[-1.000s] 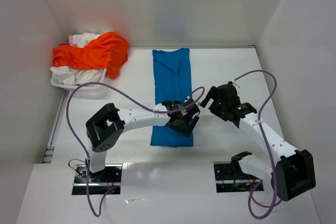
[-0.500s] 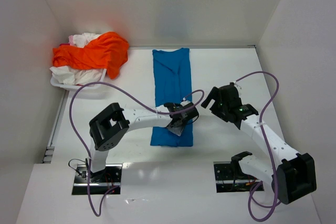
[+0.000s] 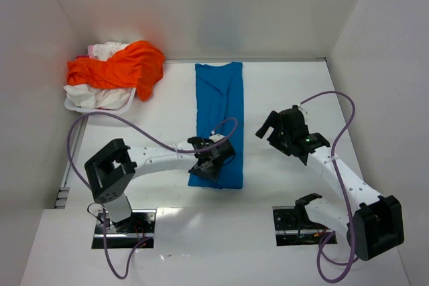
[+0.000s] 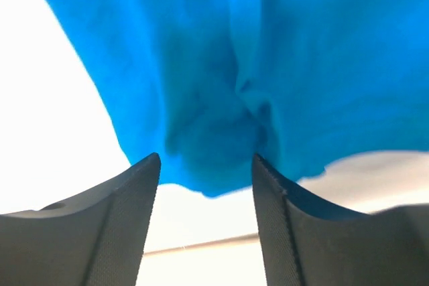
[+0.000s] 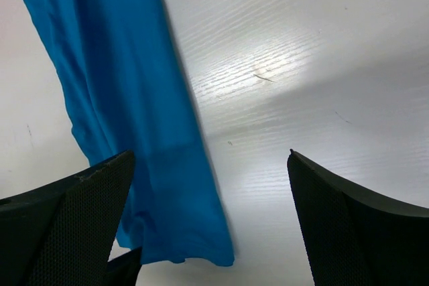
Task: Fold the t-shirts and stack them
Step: Rotate the tshirt 90 degrees
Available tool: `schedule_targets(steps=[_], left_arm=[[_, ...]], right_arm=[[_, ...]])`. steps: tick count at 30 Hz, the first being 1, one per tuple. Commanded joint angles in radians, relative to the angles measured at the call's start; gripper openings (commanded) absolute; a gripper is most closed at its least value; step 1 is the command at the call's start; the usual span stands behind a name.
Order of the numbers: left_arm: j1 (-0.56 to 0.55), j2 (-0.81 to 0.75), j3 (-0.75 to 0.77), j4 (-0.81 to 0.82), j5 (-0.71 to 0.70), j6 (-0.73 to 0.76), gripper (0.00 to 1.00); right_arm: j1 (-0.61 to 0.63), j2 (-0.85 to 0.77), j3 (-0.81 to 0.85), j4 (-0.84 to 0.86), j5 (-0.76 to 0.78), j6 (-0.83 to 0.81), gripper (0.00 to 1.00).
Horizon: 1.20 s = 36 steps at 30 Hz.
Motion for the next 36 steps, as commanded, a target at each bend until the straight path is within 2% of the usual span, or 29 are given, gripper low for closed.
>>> schedule_targets(steps=[1,12,18,23,27,36], left_arm=[[0.001,-0.082,-0.005,-0.011,0.006,-0.072,0.66],[0.001,-0.117,0.085,0.015,-0.049,-0.024,0.83],[0.001,-0.117,0.145,0.084,-0.051,0.049,0.85],[0.001,-0.025,0.145,0.107,-0.064,0.057,0.83],[0.010,0.045,0.085,0.066,-0.073,0.039,0.83],[0.042,-0.023,-0.059,0.047,-0.017,-0.049,0.81]], right_arm=[[-0.006,0.003,-0.006,0.039,-0.023,-0.005,1.00],[-0.006,0.025,0.012,0.072,-0.055,-0.044,1.00],[-0.006,0.081,0.047,0.108,-0.086,-0.062,1.00],[-0.006,0.121,0.078,0.128,-0.095,-0.062,1.00],[-0.006,0.146,0.101,0.138,-0.095,-0.071,1.00],[-0.006,0.264,0.188,0.184,-0.123,-0.099,1.00]])
